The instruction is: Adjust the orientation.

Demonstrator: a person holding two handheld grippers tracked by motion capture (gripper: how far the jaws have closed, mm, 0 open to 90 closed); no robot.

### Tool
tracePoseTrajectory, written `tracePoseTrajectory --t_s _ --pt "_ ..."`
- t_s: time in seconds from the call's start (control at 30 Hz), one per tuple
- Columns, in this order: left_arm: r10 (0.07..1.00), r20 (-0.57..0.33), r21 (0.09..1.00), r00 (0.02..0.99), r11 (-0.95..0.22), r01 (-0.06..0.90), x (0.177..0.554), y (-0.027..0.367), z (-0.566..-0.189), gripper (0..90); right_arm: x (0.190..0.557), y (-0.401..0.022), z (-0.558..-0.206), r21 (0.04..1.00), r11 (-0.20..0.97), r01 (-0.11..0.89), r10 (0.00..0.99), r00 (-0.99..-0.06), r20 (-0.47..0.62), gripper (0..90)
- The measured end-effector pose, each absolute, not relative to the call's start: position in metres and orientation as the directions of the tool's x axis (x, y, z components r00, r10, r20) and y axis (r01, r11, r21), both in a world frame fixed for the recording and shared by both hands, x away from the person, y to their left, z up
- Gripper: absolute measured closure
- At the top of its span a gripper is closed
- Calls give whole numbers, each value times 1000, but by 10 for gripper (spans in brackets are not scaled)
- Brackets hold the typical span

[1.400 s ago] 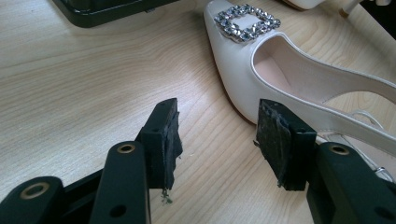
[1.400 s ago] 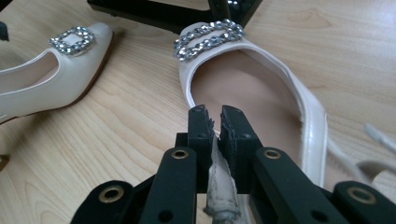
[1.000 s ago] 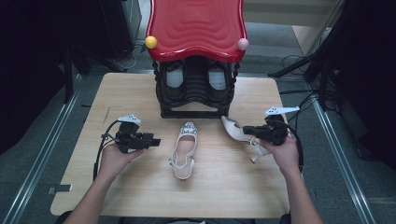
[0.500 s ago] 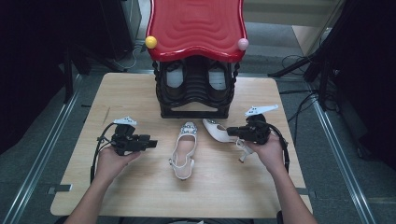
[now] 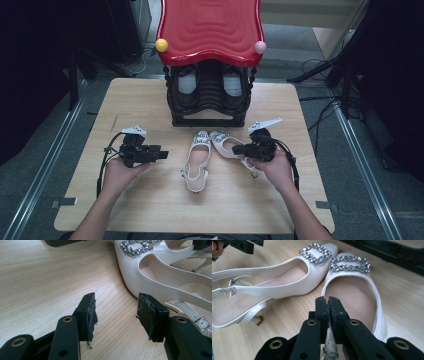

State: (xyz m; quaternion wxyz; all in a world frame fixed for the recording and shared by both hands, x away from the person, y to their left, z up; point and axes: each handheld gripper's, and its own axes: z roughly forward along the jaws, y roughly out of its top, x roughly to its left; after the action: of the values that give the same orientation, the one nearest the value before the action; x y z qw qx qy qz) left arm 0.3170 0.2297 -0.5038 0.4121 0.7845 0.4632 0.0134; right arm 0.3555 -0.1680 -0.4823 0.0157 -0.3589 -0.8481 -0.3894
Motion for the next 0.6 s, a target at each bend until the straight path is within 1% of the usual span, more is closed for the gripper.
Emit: tracePoseTrajectory --t_s 0.23,0.27,0.3,0.33,0.37,0.4,0.5,0.6 --pt "732 -360 660 579 -238 712 317 226 -504 496 350 -147 -490 653 463 599 587 -760 280 862" --pt "730 -360 662 582 -240 710 317 226 -504 496 349 -147 -488 667 460 586 585 -765 269 840" --pt "730 -360 662 582 -240 710 317 226 -504 496 349 -147 -488 667 460 586 585 -765 269 840" --pt "729 -358 663 583 -241 709 317 225 -504 496 348 -149 -485 676 451 583 578 -768 277 808" --pt "728 -358 663 584 -243 709 318 225 -504 496 348 -152 -483 689 431 583 569 -768 294 798" --pt "728 -360 662 583 -241 710 318 224 -504 496 347 -155 -479 699 412 585 567 -765 306 804" --pt "724 -358 664 589 -246 706 319 220 -503 497 345 -171 -467 732 376 568 595 -754 279 884" --pt "719 -356 663 596 -255 704 320 218 -504 501 347 -181 -467 735 359 575 612 -740 280 900"
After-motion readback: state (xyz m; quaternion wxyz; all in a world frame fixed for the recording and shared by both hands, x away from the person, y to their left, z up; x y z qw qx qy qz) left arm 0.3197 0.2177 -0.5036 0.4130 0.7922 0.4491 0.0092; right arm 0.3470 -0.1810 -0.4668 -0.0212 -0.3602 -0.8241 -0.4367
